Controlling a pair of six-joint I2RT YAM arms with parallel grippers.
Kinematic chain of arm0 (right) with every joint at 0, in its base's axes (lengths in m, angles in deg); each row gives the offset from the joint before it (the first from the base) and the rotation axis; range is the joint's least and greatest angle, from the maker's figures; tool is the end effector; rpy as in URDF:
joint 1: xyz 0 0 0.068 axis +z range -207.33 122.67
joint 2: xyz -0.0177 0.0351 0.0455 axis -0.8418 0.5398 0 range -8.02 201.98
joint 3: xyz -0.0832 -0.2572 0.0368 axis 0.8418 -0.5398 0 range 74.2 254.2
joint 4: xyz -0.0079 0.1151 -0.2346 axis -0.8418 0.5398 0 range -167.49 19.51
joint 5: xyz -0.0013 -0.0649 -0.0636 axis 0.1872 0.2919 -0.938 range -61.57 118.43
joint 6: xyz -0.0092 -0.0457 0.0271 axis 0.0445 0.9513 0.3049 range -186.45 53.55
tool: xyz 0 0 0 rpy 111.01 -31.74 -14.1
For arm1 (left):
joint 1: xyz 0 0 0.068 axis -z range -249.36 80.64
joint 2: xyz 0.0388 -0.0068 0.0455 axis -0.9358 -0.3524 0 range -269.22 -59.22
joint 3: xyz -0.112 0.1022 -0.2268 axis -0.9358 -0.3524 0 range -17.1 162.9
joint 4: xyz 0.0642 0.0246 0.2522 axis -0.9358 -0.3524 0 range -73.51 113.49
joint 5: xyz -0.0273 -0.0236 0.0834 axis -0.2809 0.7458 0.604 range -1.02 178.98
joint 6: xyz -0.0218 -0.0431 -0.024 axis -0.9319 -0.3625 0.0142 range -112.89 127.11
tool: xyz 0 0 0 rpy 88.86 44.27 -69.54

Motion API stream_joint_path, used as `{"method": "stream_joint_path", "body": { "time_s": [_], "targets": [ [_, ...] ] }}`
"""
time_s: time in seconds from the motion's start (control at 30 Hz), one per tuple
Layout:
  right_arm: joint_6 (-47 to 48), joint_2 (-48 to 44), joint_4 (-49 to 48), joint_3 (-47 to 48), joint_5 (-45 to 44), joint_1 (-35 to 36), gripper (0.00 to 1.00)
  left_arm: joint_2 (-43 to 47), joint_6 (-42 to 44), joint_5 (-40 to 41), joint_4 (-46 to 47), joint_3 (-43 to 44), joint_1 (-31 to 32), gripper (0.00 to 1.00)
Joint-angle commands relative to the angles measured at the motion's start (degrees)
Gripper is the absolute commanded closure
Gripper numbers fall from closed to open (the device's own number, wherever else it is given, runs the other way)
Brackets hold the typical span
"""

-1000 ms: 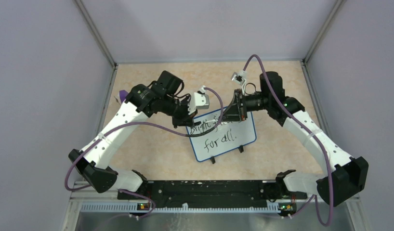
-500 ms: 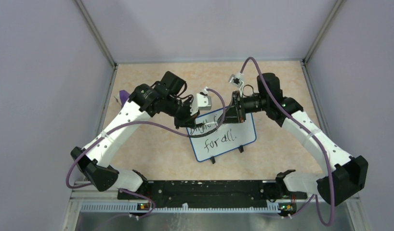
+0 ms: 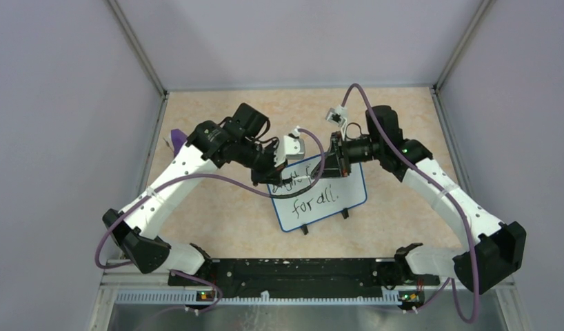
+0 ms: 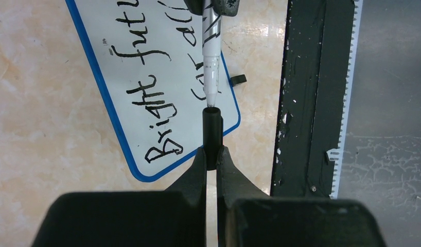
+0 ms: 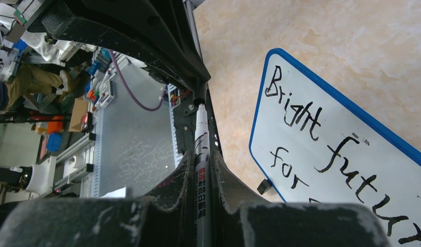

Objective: Write a sentence on the whiteboard
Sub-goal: Insert the whiteboard marker into the pen cap.

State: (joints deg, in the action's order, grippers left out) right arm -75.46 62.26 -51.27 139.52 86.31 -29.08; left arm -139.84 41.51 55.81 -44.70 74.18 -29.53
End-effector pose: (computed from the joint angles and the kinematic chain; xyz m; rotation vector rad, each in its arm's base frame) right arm 0.2144 0.1494 0.3525 -0.9735 1.9160 1.4445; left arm 0.1889 -0.1830 0.3907 1.6810 1.8620 -0.7779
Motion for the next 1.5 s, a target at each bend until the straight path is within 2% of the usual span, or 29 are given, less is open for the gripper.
{"method": "stream_joint_path", "body": {
  "time_s": [0.0, 0.3, 0.53, 1.17, 1.47],
  "targets": [
    [1.25, 0.3, -0.75, 2.66, -0.41, 1.02, 1.0, -0.45, -0.96, -1.21, 0.98, 2.27, 0.5, 1.0],
    [1.47, 0.95, -0.92, 2.16, -2.77, 1.78, 1.0, -2.34, -3.86, -2.03, 2.14, 4.25, 0.96, 1.0],
    [1.16, 1.13, -1.37, 2.02, -3.79, 1.99, 1.0, -4.41, -4.61, -0.21, 2.71, 5.51, 3.94, 1.0],
    [0.3, 1.85, -3.12, -1.05, -1.43, 4.63, 1.0, -7.42, -10.79, -2.85, 15.22, 11.63, 6.3, 1.0],
    [0.09, 2.02, -2.96, -0.68, -1.46, 5.28, 1.0, -9.08, -11.9, -2.47, 17.56, 14.94, 7.81, 1.0]
  ]
}}
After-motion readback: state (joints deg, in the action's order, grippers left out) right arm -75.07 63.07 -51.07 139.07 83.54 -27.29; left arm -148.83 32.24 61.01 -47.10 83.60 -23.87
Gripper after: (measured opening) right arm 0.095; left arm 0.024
